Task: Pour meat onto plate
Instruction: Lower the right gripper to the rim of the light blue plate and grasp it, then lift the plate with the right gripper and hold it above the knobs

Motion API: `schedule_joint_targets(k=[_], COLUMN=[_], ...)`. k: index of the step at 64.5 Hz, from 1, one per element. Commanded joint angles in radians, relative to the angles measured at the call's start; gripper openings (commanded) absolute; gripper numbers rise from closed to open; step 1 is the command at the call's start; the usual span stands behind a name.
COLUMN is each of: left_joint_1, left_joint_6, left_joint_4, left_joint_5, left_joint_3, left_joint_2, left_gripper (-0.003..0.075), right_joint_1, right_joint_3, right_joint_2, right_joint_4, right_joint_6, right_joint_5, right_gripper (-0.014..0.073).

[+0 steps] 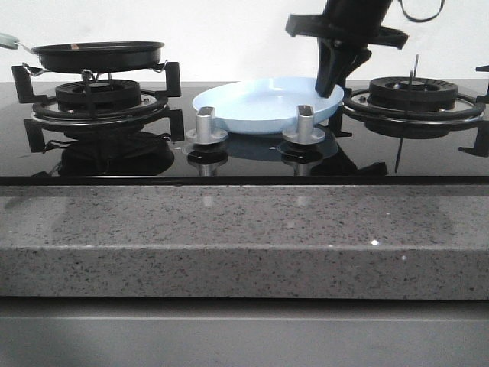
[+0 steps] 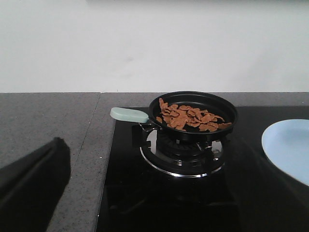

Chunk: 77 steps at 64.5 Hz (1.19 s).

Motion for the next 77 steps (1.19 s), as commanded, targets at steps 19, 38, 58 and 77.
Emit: schedule_joint_targets(k=[19, 38, 58, 77], left_joint_1=[-0.002, -0.002, -0.002, -0.002], left_joint_6=[-0.009, -0.009, -0.009, -0.009], left_joint_4=[-0.005, -0.005, -0.005, -0.003], left_joint_5=[-0.087, -0.091, -0.091, -0.091], left_joint_3=[-0.036, -0.036, -0.036, -0.036], left_joint_2=[0.035, 0.035, 0.035, 0.035], left_gripper=[0.0636, 0.0636, 0.0636, 0.0636], right_joint_1=[0.002, 0.002, 0.043, 0.059], right_joint_3=[-0.121, 0.017, 0.507, 0.757], right_joint_2=[-0.116, -0.249, -0.487, -0.579], right_joint_4=[-0.003, 0.176, 0.196, 0.223], right_joint_6=[0.009, -0.002, -0.047, -0.047], right_joint_5=[0.106, 0.106, -0.148, -0.379], right_gripper=[-0.0060, -0.0060, -0.0060, -0.0060])
